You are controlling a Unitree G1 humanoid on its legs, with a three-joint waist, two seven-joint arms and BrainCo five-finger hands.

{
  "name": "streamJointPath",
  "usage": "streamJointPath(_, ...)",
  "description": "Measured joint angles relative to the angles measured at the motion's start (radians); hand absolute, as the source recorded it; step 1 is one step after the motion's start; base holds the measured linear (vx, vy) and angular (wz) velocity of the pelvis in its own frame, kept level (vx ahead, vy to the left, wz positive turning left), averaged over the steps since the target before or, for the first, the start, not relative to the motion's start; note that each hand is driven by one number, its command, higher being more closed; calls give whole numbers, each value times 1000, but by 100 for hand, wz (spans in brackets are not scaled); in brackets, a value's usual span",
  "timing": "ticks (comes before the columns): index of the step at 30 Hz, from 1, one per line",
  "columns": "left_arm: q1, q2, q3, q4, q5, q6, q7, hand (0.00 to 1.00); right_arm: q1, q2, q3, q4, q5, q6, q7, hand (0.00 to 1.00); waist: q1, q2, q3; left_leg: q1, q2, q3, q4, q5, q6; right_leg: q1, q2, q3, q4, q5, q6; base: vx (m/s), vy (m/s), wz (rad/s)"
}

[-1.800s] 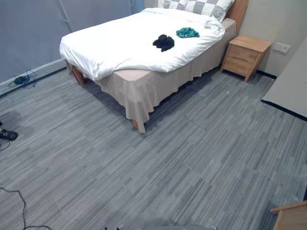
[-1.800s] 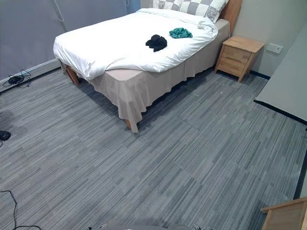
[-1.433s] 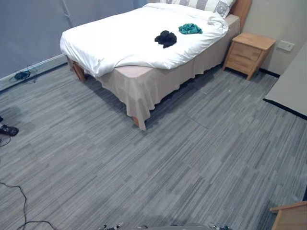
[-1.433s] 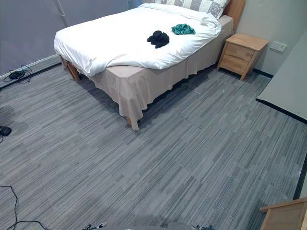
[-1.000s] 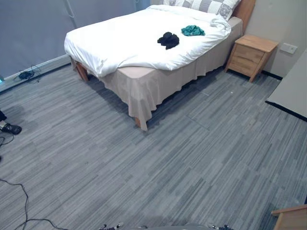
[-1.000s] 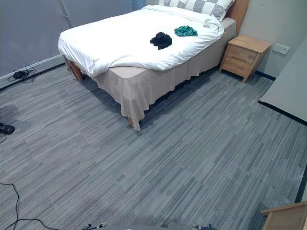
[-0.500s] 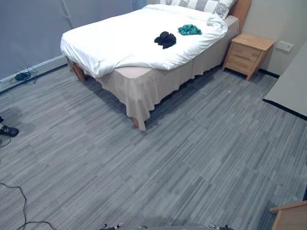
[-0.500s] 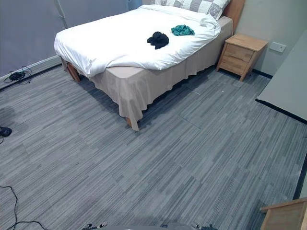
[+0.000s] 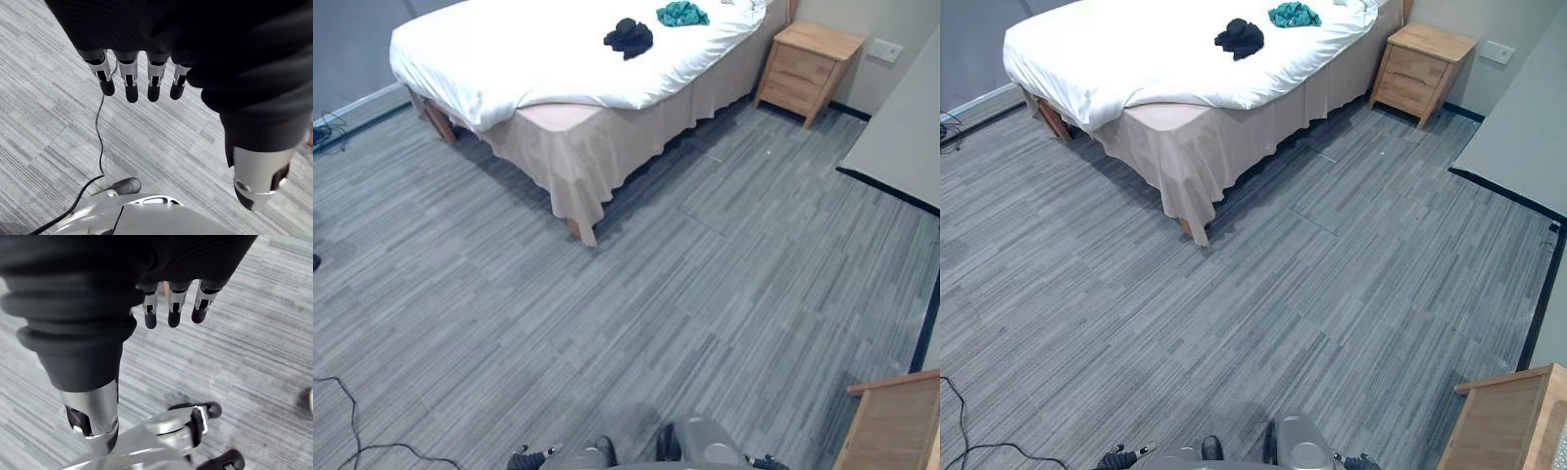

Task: Tidy the bed and pick cloth on bed and put in laundry

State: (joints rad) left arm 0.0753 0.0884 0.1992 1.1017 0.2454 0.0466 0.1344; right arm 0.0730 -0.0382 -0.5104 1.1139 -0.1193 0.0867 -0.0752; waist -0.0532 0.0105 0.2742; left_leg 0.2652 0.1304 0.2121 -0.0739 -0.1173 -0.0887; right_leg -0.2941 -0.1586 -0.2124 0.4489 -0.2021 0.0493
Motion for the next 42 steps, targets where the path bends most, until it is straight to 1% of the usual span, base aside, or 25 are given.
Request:
streamJointPath(3,-21,13,6,13,2,-1,0,0,1,6,-5,1,23,-1,0,0,-7,-19,6,28,44,-27,-17,-43,-59,-45,-44,33,-328,198,71,492,-320,14)
streamJointPath(4,-31,26,13,33,3,-1,0,0,-2,11,-11,2,31,0,2,0,-18,-37,9,50,41,-39,-10,-73,-75,-77,-96,31,-316,222,90,557,-374,8)
streamJointPath(5,-45,17,22,45,5,-1,0,0,-1,5,-25,6,31,0,4,0,-22,-31,15,71,49,-48,-10,-97,-67,-94,-89,19,-259,304,89,616,-380,-8)
streamJointPath(6,-57,-15,46,51,5,-1,0,0,-5,-4,-42,7,31,-1,7,0,-30,17,21,95,92,-41,-11,-145,20,-150,-48,17,-128,302,81,515,-292,-29)
streamJointPath(7,-55,-28,47,51,8,-4,1,0,-7,-10,-47,3,31,-3,9,0,-26,43,13,97,109,-38,8,-135,41,-182,-30,21,-66,274,53,623,-336,-53)
streamJointPath(8,-60,-28,48,44,15,-13,-2,0,-25,-22,-59,2,31,-7,10,0,-26,56,21,70,133,-15,128,-77,-31,-209,-14,22,27,237,-3,686,-507,-49)
streamJointPath(9,-60,-30,47,24,14,-13,-2,0,-38,-23,-74,7,31,0,12,0,-43,60,24,-19,178,-22,348,-32,-47,-185,5,6,44,192,-34,575,-440,-38)
streamJointPath(11,-59,-24,46,-3,12,-13,-2,0,-33,-17,-62,7,36,1,9,0,-46,61,41,-165,278,-12,716,113,2,-73,62,-18,-13,145,-75,621,-447,-23)
streamJointPath(14,-56,-6,43,-54,-13,-14,4,0,-46,-43,26,5,70,-2,-17,0,-16,41,70,-338,317,18,1160,47,37,138,124,-3,-138,129,-116,554,-292,-37)
streamJointPath(17,-56,-2,48,-82,-59,-17,22,0,-80,-61,58,0,69,-2,-18,0,-4,26,81,-447,243,104,1056,-11,26,279,122,5,-263,116,-115,475,-113,-6)
streamJointPath(19,-54,-10,51,-91,-78,-23,22,0,-108,-68,45,4,67,-1,-17,0,24,20,84,-477,147,178,776,-33,-11,350,104,2,-314,115,-95,523,-19,-2)
streamJointPath(22,-56,-26,76,-77,-77,-23,22,0,-117,-73,37,1,65,-3,-17,0,27,21,83,-441,39,467,320,29,-30,472,74,-58,-399,81,-44,536,94,38)
streamJointPath(23,-52,-29,79,-69,-77,-21,22,0,-112,-73,34,0,60,-4,-16,0,24,26,81,-423,22,554,233,68,-3,513,77,-81,-415,65,-24,542,162,61)
streamJointPath(24,-33,-37,79,-66,-77,-20,19,0,-97,-69,16,0,53,-2,-15,0,24,41,71,-400,11,607,184,113,64,582,95,-114,-416,26,17,440,154,54)
streamJointPath(25,-22,-44,80,-60,-77,-20,19,0,-86,-69,14,0,49,-2,-14,0,27,51,63,-388,10,597,179,153,137,607,103,-122,-410,8,28,639,242,62)
streamJointPath(26,-24,-20,89,-48,-76,-19,11,0,-72,-39,16,3,37,-2,-10,0,37,-10,49,-370,-42,577,193,128,250,634,52,-144,-362,-32,63,523,201,50)
streamJointPath(27,-23,-16,88,-44,-76,-18,9,0,-64,-35,17,2,32,-3,-8,0,37,-18,36,-370,-56,568,193,107,249,625,38,-151,-328,-36,69,613,274,78)
streamJointPath(29,-22,-8,87,-31,-74,-13,-2,0,-59,-18,15,9,11,-3,-4,0,40,-33,21,-326,-112,485,193,61,240,497,-50,-139,72,0,150,520,254,109)
streamJointPath(30,-23,-6,82,-31,-73,-10,-3,0,-58,-4,16,9,10,-2,9,0,32,-37,21,-274,-137,418,185,44,234,375,-96,-86,413,55,197,523,204,128)
streamJointPath(32,-21,-5,74,-31,-73,-7,-2,0,-57,-9,21,0,11,-8,14,0,27,-34,22,-208,-147,351,174,41,229,310,-132,-98,592,46,176,530,114,136)
streamJointPath(34,-17,-5,68,-33,-73,-6,-2,0,-55,-15,52,-7,10,-21,13,0,27,-26,23,-144,-148,285,165,40,225,262,-170,-148,570,2,98,416,-20,134)
streamJointPath(37,-20,17,-2,-36,-74,-6,-2,0,-56,-6,58,-22,12,-21,13,0,21,-33,7,-108,-145,143,143,11,173,183,-95,-14,198,-29,99,365,-172,155)
streamJointPath(39,-23,23,-16,-36,-74,-5,-2,0,-43,4,46,-20,34,-17,12,0,18,-57,-6,-92,-155,75,125,-5,140,184,-48,164,-146,67,123,302,-269,159)
streamJointPath(41,-9,42,-15,-34,-73,-2,-1,0,-32,28,36,-17,44,-15,11,0,28,-98,-10,-55,-193,32,102,-10,109,185,-66,198,-212,235,100,298,-360,82)
streamJointPath(42,11,22,-8,-33,-73,9,-2,0,-30,7,35,-6,53,-15,12,0,39,-60,-20,-38,-159,37,88,-15,84,193,-44,186,-205,213,92,259,-342,23)
